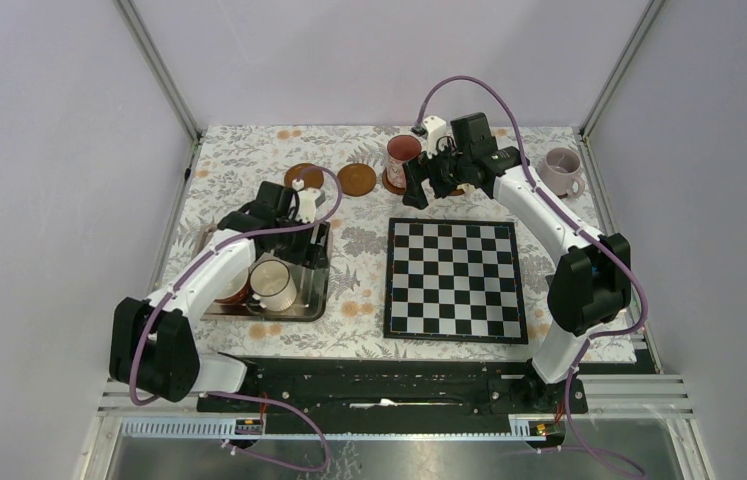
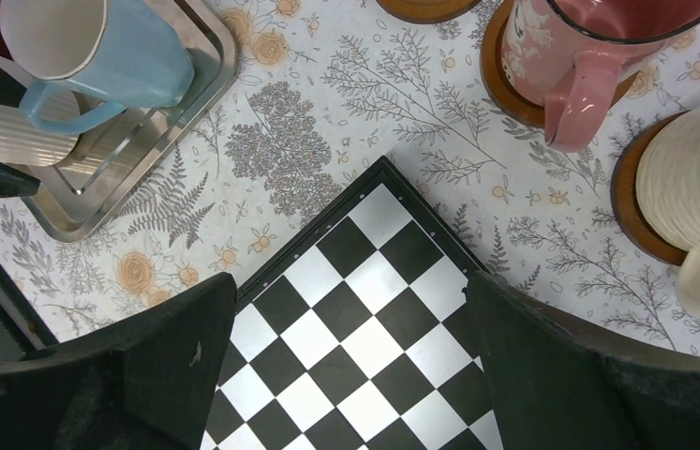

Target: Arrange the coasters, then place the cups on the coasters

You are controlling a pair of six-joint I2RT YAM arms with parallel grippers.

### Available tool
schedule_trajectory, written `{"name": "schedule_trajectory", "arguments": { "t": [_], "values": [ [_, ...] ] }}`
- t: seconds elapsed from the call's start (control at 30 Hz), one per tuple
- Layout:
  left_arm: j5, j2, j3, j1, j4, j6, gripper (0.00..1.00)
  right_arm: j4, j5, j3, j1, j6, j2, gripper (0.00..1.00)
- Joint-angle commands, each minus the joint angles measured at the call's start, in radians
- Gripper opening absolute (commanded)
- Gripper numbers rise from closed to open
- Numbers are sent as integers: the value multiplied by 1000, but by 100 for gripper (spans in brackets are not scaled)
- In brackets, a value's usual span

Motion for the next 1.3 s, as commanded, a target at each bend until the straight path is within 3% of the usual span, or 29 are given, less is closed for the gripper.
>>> {"name": "schedule_trajectory", "arguments": {
  "t": [0.0,0.13,0.2,0.23,0.4,0.57,0.97,1.27],
  "values": [
    [35,-50,77,-1,45,-3,71,-12,-31,22,19,33,-9,100],
    [10,-118,111,34,44,-32,85,-24,-1,33,71,47,-3,99],
    [-11,-142,145,90,42,-59,97,-25,36,36,113,56,0,98],
    [-11,-150,164,137,40,-79,99,-27,68,37,150,62,4,97],
    [-29,-150,271,381,6,-160,99,-39,267,84,313,133,61,95],
    [-97,-164,310,495,-3,-228,99,-27,449,130,480,243,126,96],
    [-59,-193,294,569,30,-291,99,3,628,319,658,372,320,94],
    [-30,-230,268,593,45,-309,99,-92,718,505,670,438,486,86]
  ]
}}
